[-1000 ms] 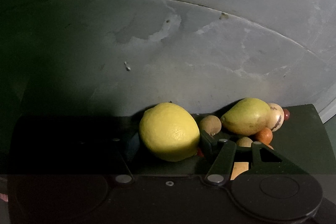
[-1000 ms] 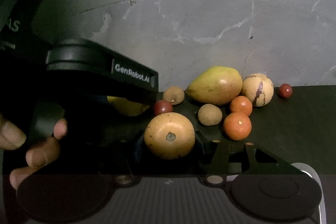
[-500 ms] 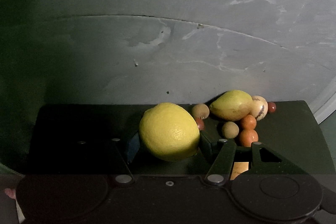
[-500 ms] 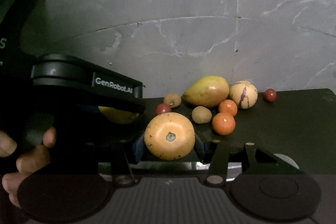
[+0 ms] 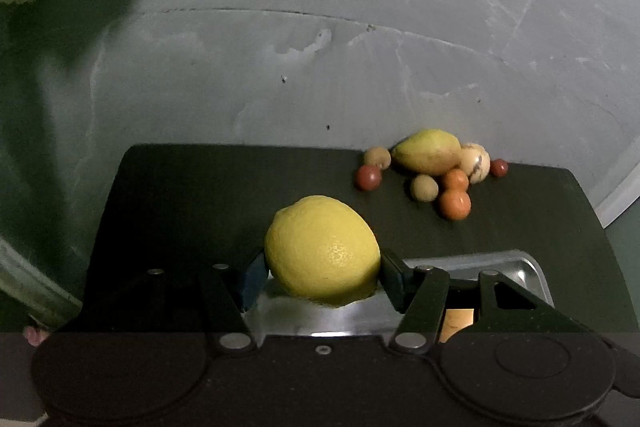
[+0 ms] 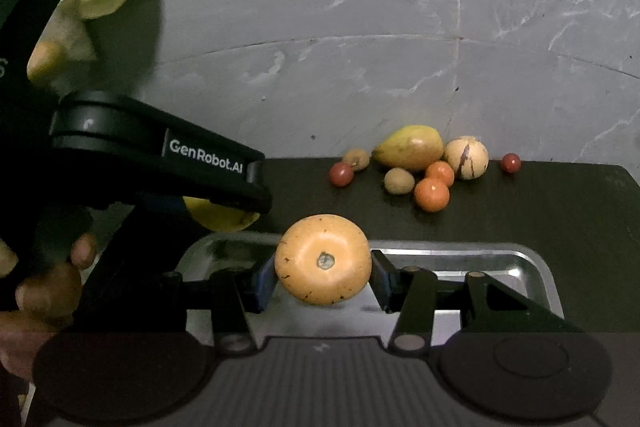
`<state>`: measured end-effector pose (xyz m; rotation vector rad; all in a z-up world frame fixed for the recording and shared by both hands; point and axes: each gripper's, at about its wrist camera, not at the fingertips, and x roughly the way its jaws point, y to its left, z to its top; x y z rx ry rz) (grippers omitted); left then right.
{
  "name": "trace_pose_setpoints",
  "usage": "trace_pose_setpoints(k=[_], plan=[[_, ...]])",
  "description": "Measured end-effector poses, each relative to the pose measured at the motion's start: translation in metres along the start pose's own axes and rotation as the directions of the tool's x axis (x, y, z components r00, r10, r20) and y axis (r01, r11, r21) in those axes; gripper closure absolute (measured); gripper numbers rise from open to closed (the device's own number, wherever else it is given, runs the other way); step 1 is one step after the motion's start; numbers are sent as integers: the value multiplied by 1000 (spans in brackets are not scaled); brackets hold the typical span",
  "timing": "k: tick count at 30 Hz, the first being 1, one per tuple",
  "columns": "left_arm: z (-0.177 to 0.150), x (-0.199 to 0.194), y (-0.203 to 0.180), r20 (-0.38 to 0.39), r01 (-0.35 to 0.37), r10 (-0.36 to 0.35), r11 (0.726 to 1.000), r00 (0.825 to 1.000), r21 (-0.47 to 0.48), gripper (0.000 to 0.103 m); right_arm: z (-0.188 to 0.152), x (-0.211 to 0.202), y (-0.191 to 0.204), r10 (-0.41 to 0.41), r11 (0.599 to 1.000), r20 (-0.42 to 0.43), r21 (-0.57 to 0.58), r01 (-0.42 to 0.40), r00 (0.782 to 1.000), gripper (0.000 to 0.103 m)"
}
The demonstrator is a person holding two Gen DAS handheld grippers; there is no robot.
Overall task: Organize fruits
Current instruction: 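Carry the lemon and round fruit together over the silver tray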
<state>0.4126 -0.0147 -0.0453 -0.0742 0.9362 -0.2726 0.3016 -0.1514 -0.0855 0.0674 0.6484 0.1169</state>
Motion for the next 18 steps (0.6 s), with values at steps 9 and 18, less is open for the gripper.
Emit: trace_pose_setpoints(k=[9, 18], plan=[[-28, -15, 8, -30, -20, 19, 1000, 999, -21, 42, -17, -24, 6, 36, 999, -35, -35, -38, 999, 49], [-55, -18, 6, -73, -18, 17, 1000, 997, -16, 42, -35, -37, 5, 62, 996, -85, -56, -66, 994, 49]])
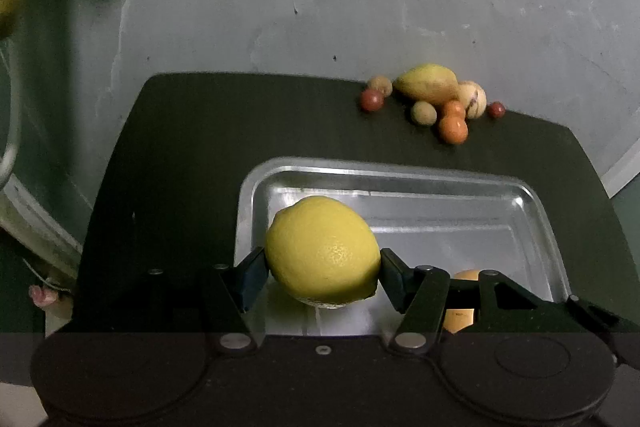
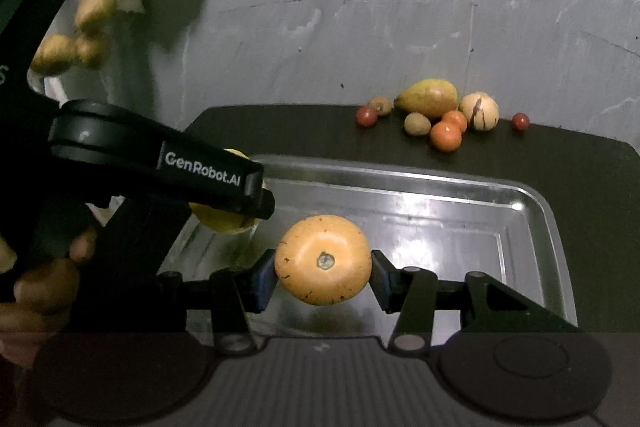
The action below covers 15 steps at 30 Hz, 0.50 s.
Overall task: Organize fruits
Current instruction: 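Carry the lemon and round fruit together over the silver tray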
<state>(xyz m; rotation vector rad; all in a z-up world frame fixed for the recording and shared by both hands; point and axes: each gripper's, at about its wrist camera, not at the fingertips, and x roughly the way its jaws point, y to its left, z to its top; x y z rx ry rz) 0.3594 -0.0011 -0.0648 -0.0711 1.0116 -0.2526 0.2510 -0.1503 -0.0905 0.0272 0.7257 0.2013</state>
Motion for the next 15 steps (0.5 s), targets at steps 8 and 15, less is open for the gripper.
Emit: trace_pose_setpoints(k=[8, 15], plan=[[-13, 4, -2, -32, 2, -2, 1000, 999, 12, 42, -11, -1, -3, 13, 1000, -46, -5, -13, 999, 49], [-17, 7, -5, -45, 6, -5, 1000, 999, 22, 42, -16, 1, -2, 24, 1000, -71, -9, -25, 997, 49]])
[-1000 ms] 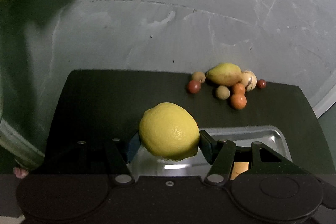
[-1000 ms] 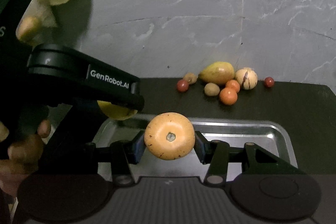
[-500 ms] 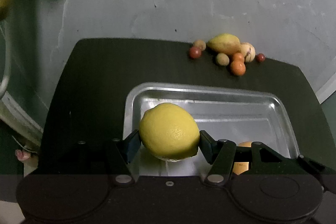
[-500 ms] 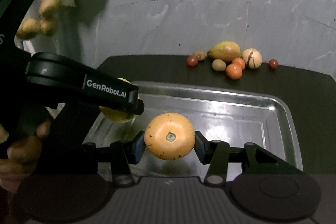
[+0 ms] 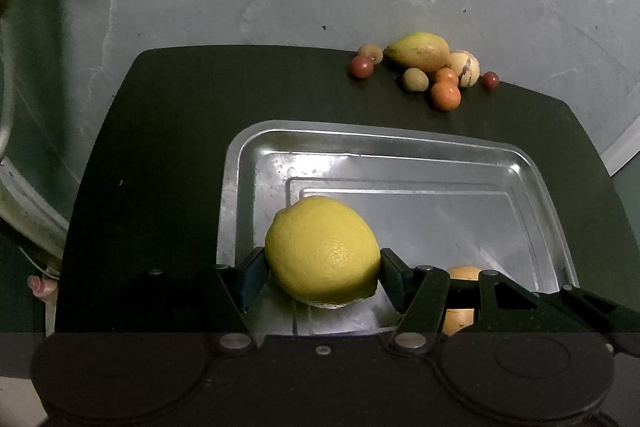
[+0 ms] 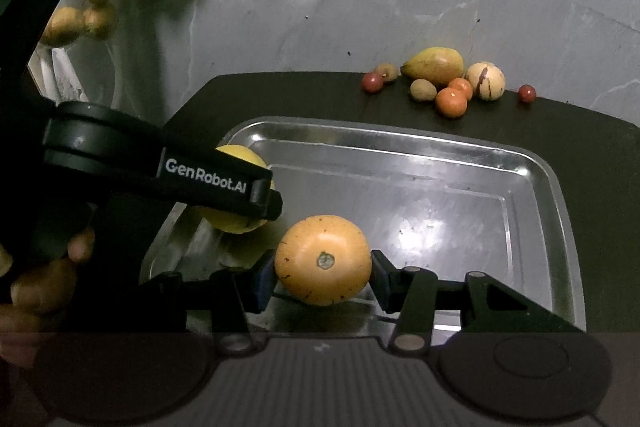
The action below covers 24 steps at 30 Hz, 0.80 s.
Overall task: Organize fruits
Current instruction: 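Carry the lemon and round fruit together over the silver tray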
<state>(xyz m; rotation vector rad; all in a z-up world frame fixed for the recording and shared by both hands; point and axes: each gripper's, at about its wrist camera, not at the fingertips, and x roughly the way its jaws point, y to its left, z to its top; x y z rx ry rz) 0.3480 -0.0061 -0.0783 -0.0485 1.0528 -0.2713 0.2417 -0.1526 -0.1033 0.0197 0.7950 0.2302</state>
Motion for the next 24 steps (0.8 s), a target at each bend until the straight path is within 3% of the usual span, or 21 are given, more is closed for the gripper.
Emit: trace_pose_setpoints(k=[24], plan=[[-3, 3, -3, -17, -6, 7, 1000, 1000, 20, 41, -7, 2, -1, -2, 1000, -39, 26, 3, 999, 49]])
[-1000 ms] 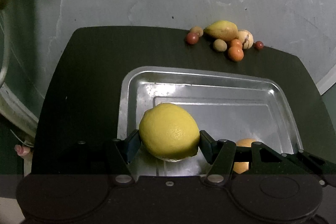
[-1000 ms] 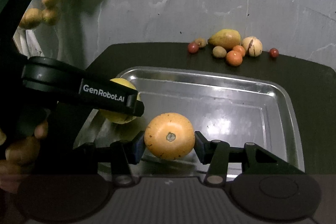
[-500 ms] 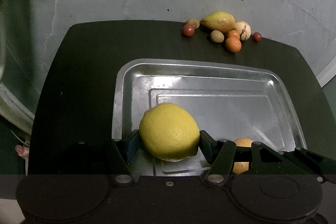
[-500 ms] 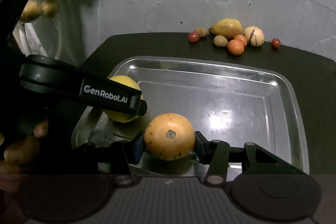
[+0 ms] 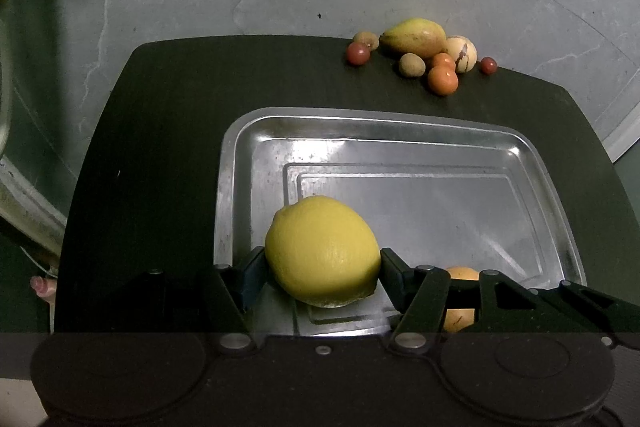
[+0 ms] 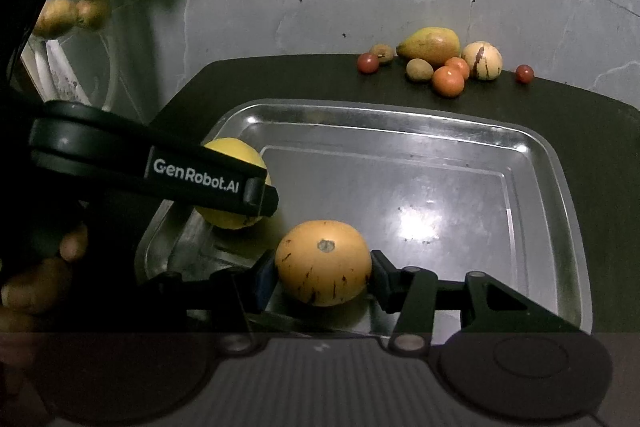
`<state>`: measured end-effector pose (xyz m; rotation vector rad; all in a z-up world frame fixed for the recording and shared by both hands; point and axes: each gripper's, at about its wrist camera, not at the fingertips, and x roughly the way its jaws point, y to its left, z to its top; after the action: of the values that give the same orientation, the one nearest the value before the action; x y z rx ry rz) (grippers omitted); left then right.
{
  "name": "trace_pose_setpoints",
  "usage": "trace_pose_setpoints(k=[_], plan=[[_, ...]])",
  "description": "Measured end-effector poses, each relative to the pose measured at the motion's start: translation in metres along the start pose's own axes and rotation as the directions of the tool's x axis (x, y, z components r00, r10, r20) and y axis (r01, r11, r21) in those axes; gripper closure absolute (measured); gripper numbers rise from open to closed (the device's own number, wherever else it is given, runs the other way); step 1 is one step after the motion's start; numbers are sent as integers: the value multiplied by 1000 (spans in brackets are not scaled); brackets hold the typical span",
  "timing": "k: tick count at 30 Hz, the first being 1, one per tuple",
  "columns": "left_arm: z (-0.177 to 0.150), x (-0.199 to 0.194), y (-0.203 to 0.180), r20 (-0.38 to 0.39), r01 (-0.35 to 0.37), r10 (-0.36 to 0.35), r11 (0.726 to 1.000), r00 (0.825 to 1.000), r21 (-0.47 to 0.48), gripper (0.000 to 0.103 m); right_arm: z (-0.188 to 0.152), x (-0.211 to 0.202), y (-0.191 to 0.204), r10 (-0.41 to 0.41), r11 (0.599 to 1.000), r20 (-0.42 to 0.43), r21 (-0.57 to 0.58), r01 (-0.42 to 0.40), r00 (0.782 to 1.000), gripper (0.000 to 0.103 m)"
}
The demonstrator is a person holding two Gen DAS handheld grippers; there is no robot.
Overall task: Organize fruits
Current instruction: 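Carry the lemon and round fruit together over the silver tray, then open both tools to release the lemon and round fruit onto the tray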
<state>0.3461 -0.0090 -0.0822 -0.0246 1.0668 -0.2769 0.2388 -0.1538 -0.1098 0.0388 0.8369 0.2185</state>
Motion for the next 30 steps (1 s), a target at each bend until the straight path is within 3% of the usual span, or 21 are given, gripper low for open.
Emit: trace_pose_setpoints(k=[10, 13, 17, 21, 30], plan=[[-2, -2, 0, 2, -4, 4, 1000, 1000, 3, 40, -2, 0, 1, 0, 1000, -1, 3, 0, 1000, 49], [-4, -4, -1, 8, -6, 6, 1000, 1000, 5, 35, -4, -1, 1, 3, 1000, -1, 2, -3, 1000, 47], [-6, -11, -1, 19, -6, 6, 1000, 1000, 15, 26, -6, -5, -1, 5, 1000, -2, 7, -5, 1000, 39], [-12, -26, 2, 38, -2, 1, 999, 999, 36, 17, -7, -13, -3, 3, 1000, 7, 17, -3, 1000, 24], [-24, -56, 17, 48, -17, 11, 993, 999, 117, 1, -14, -40, -16, -17, 999, -26, 43, 18, 1000, 5]])
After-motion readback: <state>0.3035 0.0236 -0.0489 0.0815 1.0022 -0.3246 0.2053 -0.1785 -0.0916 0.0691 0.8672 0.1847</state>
